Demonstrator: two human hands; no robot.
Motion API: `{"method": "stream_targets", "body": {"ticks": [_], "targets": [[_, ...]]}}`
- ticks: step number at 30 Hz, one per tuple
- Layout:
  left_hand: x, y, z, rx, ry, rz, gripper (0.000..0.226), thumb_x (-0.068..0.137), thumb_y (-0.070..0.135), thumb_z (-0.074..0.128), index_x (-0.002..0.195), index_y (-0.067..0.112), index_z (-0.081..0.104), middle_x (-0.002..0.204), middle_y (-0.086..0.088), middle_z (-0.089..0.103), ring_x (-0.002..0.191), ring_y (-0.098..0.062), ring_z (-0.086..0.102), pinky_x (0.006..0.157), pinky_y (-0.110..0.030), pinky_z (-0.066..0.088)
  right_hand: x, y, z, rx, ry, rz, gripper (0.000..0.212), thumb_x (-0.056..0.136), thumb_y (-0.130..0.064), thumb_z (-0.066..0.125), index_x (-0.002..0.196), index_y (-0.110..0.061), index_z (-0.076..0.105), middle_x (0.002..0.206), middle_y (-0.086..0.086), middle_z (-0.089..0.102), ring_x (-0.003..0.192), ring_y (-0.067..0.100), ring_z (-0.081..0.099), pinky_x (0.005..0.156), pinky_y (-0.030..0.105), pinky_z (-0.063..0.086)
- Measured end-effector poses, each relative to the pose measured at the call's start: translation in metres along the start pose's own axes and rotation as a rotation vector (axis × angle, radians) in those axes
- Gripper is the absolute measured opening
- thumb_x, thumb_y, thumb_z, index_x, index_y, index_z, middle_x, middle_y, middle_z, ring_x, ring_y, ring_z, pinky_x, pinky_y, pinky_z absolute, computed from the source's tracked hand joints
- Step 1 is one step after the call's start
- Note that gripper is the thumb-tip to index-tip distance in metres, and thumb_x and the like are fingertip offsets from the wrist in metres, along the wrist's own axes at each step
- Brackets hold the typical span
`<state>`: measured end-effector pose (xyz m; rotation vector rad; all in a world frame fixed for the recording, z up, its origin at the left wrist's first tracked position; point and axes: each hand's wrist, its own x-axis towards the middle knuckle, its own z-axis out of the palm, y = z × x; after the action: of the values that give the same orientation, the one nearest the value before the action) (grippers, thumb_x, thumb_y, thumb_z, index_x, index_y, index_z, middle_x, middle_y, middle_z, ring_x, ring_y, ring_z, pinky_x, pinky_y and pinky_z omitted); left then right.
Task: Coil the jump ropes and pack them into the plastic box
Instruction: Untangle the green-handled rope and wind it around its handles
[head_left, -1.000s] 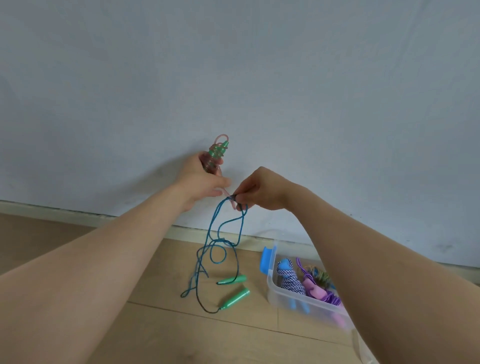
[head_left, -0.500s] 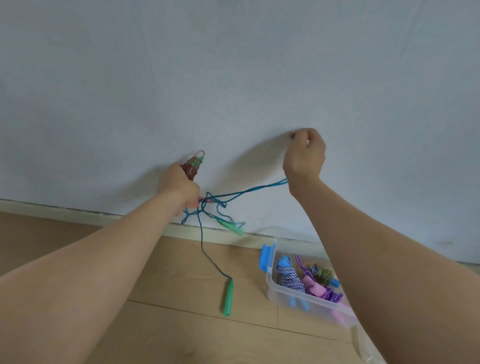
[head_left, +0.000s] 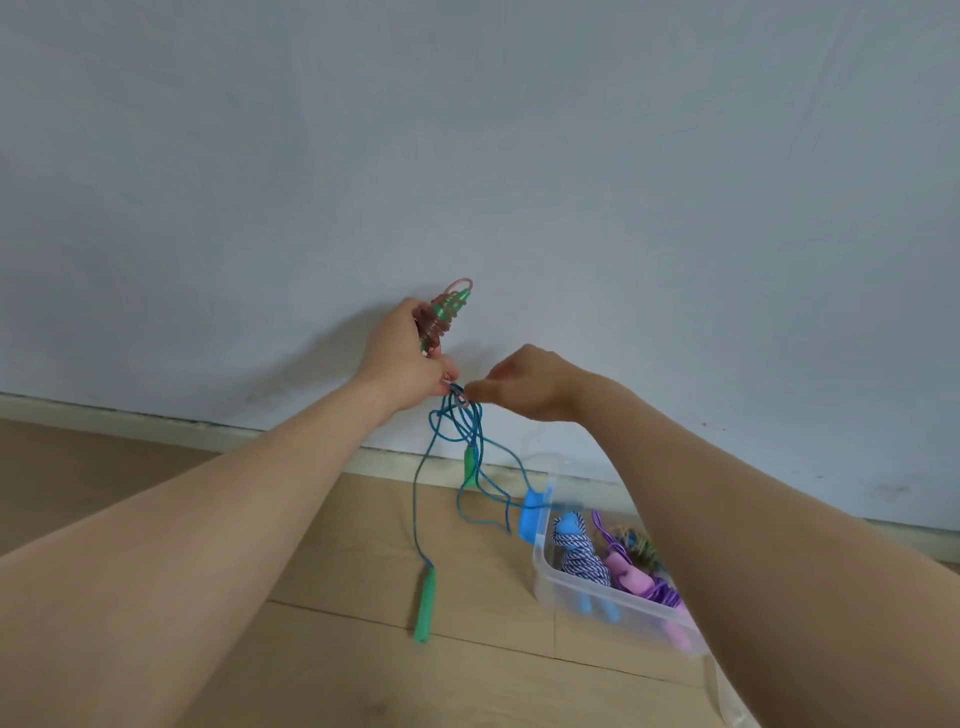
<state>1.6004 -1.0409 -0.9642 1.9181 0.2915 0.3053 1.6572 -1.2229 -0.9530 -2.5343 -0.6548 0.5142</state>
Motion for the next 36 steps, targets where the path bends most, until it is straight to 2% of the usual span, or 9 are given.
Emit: {"method": "stream_targets", "body": {"ticks": [4,9,13,19,22,26,29,31,36], "targets": [[0.001,0.001,0.002,0.021,-0.028,0.022,0.048,0.081,-0.015,0.073,0.115,0.015,0.056,0.087,-0.012,0.059,0.076,-0.028,0.078,0.067,-0.048,0.066,-0.002,-0.004,0.001,0.004,0.022,-0.128,0.021,0.089,-0.039,0.08,0.086,-0.019,0.083,0.08,-0.002,0.079,0.08,0.016,0.077,0.08,0.032,0.063],[0.006,-0.01,0.001,0.112,-0.031,0.049,0.045,0.084,-0.014,0.068,0.115,0.015,0.054,0.093,-0.012,0.06,0.079,-0.033,0.078,0.067,-0.051,0.066,0.0,-0.008,-0.002,0.019,0.095,-0.127,0.021,0.09,-0.013,0.062,0.084,-0.009,0.081,0.073,0.001,0.079,0.066,0.007,0.076,0.084,0.039,0.065],[0.01,-0.016,-0.002,0.2,-0.026,0.035,0.048,0.076,-0.006,0.073,0.112,0.019,0.054,0.095,-0.011,0.06,0.086,-0.037,0.074,0.072,-0.051,0.066,-0.003,-0.011,-0.005,0.179,0.147,-0.084,0.03,0.097,-0.014,0.045,0.095,0.005,0.069,0.079,0.012,0.079,0.073,0.021,0.079,0.081,0.05,0.064],[0.011,-0.03,-0.011,0.462,-0.058,-0.083,0.05,0.075,-0.008,0.074,0.114,0.017,0.054,0.098,-0.009,0.062,0.089,-0.032,0.07,0.075,-0.046,0.064,0.0,-0.024,-0.031,1.017,0.867,-0.028,0.024,0.101,-0.018,0.033,0.089,-0.006,0.051,0.083,0.017,0.064,0.068,0.033,0.077,0.068,0.054,0.065],[0.011,-0.036,-0.019,0.52,-0.033,-0.123,0.053,0.074,-0.009,0.073,0.117,0.015,0.054,0.099,-0.008,0.061,0.093,-0.032,0.067,0.079,-0.045,0.063,-0.009,-0.031,-0.052,1.567,1.008,0.008,0.025,0.103,-0.015,0.025,0.094,-0.004,0.045,0.078,0.021,0.056,0.056,0.038,0.071,0.056,0.046,0.064],[0.009,-0.034,-0.022,0.443,-0.022,-0.178,0.055,0.07,-0.006,0.077,0.116,0.012,0.054,0.102,-0.012,0.062,0.096,-0.033,0.066,0.073,-0.039,0.058,-0.008,-0.014,-0.039,1.096,0.983,0.126,0.026,0.094,-0.032,0.041,0.076,-0.013,0.046,0.062,0.01,0.055,0.047,0.023,0.049,0.05,0.032,0.041],[0.01,-0.034,-0.019,0.259,-0.071,-0.185,0.061,0.051,0.002,0.074,0.105,0.021,0.052,0.099,-0.012,0.058,0.099,-0.041,0.069,0.08,-0.054,0.063,-0.005,0.001,-0.029,0.412,0.543,0.02,0.024,0.088,-0.036,0.058,0.078,-0.019,0.072,0.058,-0.005,0.072,0.059,0.011,0.063,0.061,0.026,0.05],[0.011,-0.033,-0.018,0.219,-0.09,-0.15,0.066,0.053,0.001,0.074,0.111,0.022,0.051,0.099,-0.012,0.057,0.101,-0.042,0.07,0.079,-0.057,0.063,0.0,0.006,-0.02,0.078,0.184,0.01,0.022,0.089,-0.03,0.061,0.091,-0.025,0.082,0.072,-0.011,0.078,0.084,0.006,0.068,0.082,0.026,0.054],[0.009,-0.022,-0.013,0.162,-0.071,-0.081,0.056,0.08,-0.018,0.065,0.121,0.018,0.05,0.101,-0.013,0.055,0.095,-0.04,0.071,0.071,-0.055,0.065,0.0,-0.001,0.002,-0.062,-0.14,-0.004,0.036,0.098,-0.031,0.053,0.121,-0.014,0.076,0.085,-0.008,0.081,0.075,0.014,0.055,0.075,0.033,0.046]]}}
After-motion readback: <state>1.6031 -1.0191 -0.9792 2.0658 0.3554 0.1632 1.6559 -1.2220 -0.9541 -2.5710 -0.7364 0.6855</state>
